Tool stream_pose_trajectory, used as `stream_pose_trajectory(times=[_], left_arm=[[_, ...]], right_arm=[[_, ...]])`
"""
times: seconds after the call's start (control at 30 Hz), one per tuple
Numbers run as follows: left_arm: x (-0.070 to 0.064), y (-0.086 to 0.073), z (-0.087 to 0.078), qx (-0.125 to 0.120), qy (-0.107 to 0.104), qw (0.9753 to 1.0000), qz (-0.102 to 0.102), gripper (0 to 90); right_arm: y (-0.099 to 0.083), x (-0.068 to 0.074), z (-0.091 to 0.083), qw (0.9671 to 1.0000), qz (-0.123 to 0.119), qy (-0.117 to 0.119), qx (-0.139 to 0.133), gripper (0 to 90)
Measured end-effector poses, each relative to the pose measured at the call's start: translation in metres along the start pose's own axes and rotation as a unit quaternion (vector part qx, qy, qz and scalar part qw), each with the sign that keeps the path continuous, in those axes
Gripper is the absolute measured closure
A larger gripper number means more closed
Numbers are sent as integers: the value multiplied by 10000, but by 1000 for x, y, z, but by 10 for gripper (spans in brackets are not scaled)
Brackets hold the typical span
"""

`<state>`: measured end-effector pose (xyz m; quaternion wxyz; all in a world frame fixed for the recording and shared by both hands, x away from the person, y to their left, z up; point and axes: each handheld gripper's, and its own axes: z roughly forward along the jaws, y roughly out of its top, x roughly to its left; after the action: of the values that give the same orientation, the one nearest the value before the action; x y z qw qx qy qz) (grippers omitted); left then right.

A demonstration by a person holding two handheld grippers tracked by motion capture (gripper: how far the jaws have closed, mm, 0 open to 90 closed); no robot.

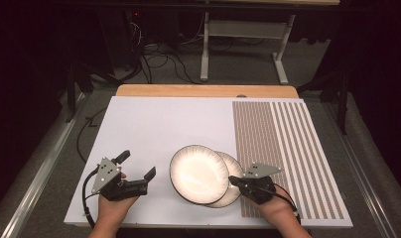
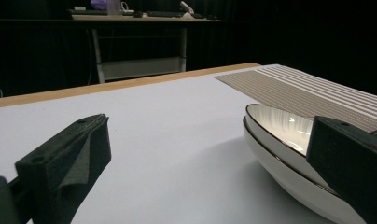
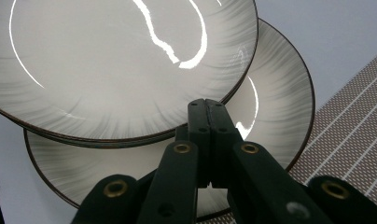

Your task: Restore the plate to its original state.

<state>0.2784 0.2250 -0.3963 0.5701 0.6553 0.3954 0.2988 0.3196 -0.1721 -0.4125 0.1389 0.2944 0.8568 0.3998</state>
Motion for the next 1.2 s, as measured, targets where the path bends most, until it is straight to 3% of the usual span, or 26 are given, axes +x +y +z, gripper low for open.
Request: stream_pose_trajectory(times=[1.2], left_arm=[[-1, 1, 0, -37, -47, 10000, -74, 7]], right_arm=[[1, 1, -1, 10000, -4, 26, -27, 900]])
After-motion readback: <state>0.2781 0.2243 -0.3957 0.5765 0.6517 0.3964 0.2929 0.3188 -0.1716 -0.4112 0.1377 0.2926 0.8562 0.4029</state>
